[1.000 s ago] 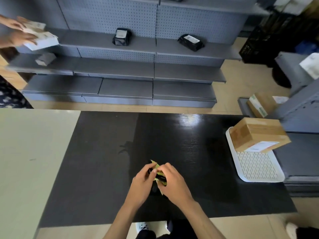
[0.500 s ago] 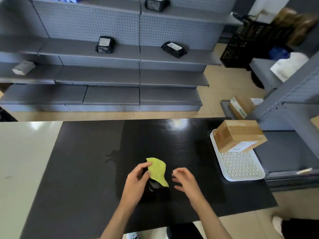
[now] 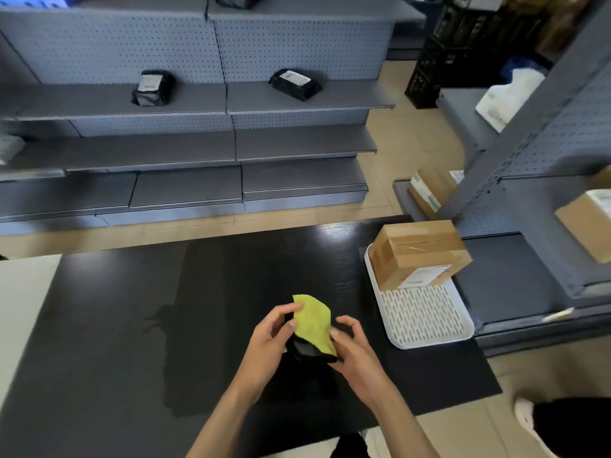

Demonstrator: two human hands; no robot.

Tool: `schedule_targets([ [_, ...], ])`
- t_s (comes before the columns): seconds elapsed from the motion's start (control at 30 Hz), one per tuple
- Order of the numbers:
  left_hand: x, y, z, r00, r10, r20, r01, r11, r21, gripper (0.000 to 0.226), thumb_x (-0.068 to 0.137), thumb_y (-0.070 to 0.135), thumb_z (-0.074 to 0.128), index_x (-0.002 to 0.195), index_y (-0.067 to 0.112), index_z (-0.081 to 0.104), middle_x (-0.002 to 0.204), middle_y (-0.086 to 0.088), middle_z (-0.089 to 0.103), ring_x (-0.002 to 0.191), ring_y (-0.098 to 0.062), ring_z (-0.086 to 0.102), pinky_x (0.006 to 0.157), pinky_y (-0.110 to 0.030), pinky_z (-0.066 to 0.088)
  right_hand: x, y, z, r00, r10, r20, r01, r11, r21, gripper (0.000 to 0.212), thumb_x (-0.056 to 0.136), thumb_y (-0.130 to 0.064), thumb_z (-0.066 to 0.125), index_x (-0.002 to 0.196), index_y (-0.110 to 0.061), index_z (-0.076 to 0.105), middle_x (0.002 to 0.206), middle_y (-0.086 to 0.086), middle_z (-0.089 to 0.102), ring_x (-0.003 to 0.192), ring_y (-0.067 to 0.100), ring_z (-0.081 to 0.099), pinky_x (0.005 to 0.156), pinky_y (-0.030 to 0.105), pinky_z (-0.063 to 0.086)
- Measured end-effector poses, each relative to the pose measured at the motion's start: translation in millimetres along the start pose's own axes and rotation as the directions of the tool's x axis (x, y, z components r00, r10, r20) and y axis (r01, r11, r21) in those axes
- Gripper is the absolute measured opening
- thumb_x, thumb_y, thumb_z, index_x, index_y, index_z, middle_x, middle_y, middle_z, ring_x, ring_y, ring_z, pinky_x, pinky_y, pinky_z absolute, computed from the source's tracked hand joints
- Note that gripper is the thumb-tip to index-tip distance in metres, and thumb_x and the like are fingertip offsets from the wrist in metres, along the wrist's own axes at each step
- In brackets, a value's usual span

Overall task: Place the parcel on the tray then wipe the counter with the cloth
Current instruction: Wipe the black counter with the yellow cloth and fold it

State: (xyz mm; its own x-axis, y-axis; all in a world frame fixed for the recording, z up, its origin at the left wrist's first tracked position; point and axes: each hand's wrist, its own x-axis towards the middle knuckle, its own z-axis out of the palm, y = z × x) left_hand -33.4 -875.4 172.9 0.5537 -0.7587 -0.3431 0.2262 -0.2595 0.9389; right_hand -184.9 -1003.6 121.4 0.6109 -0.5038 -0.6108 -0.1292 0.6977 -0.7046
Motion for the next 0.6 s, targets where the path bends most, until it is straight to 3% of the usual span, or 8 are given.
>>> schedule_targets([
  [0.07,10.7,6.4,35.2,0.999,-0.003,0.041,0.003,1.000,0.003,0.029,0.105,0.017,0.052,0.121,0.033,0.068,0.111,0.011,0.070,0.098,-0.006,0.065,0.080,-0.025,0.054,2.9,-14.0,-30.7,0.999,0.024,0.027,-0.025,0.999,0.035,0.027,0.096,-0.024,0.067,0.122,-0.024,0.059,0.124,0.014,0.072,0.109,0.026,0.071,0.087,0.043,0.055],
  [0.2,36.5,10.0,99.4,0.996,-0.018,0.086,0.016,1.000,0.022,0.029,0.105,0.020,0.052,0.126,0.033,0.066,0.118,0.006,0.069,0.112,-0.022,0.064,0.095,-0.045,0.054,16.3,-38.3,-90.2,0.999,0.007,0.048,-0.012,0.994,0.106,0.021,0.096,-0.023,0.066,0.116,-0.020,0.059,0.132,0.015,0.067,0.119,0.033,0.067,0.093,0.052,0.055],
  [0.3,55.2,4.2,141.2,0.999,-0.026,0.032,0.024,0.999,0.048,0.027,0.104,0.019,0.054,0.122,0.035,0.068,0.114,0.004,0.071,0.107,-0.026,0.066,0.091,-0.048,0.056,22.1,-57.4,-135.6,0.999,-0.034,0.022,0.032,0.996,0.081,0.017,0.097,-0.014,0.067,0.112,-0.016,0.059,0.133,0.015,0.066,0.120,0.037,0.066,0.087,0.050,0.057],
  [0.4,74.4,-7.1,175.4,0.998,-0.059,0.011,0.058,0.991,0.124,0.026,0.099,0.020,0.063,0.115,0.039,0.067,0.106,0.001,0.072,0.087,-0.015,0.068,0.073,-0.034,0.055,25.5,-70.3,-182.0,0.985,-0.154,-0.075,0.146,0.984,-0.103,0.018,0.096,-0.006,0.068,0.109,-0.018,0.067,0.125,0.003,0.071,0.117,0.030,0.068,0.082,0.037,0.057],
  [0.47,88.2,-20.5,194.6,0.992,-0.122,0.027,0.115,0.977,0.178,0.027,0.095,0.020,0.070,0.115,0.038,0.066,0.104,-0.006,0.071,0.076,-0.011,0.062,0.063,-0.028,0.050,30.3,-73.5,-211.1,0.964,-0.242,-0.111,0.207,0.943,-0.259,0.030,0.094,-0.001,0.070,0.109,-0.027,0.073,0.120,-0.008,0.072,0.120,0.020,0.066,0.085,0.027,0.055],
  [0.6,115.2,-49.4,236.2,0.966,-0.253,0.060,0.232,0.942,0.242,0.035,0.089,0.013,0.074,0.116,0.032,0.064,0.103,-0.007,0.072,0.071,-0.014,0.059,0.057,-0.026,0.048,43.3,-77.1,-259.9,0.959,-0.268,-0.091,0.193,0.855,-0.481,0.051,0.090,0.008,0.067,0.118,-0.034,0.072,0.135,-0.014,0.063,0.129,0.007,0.055,0.097,0.024,0.054],
])
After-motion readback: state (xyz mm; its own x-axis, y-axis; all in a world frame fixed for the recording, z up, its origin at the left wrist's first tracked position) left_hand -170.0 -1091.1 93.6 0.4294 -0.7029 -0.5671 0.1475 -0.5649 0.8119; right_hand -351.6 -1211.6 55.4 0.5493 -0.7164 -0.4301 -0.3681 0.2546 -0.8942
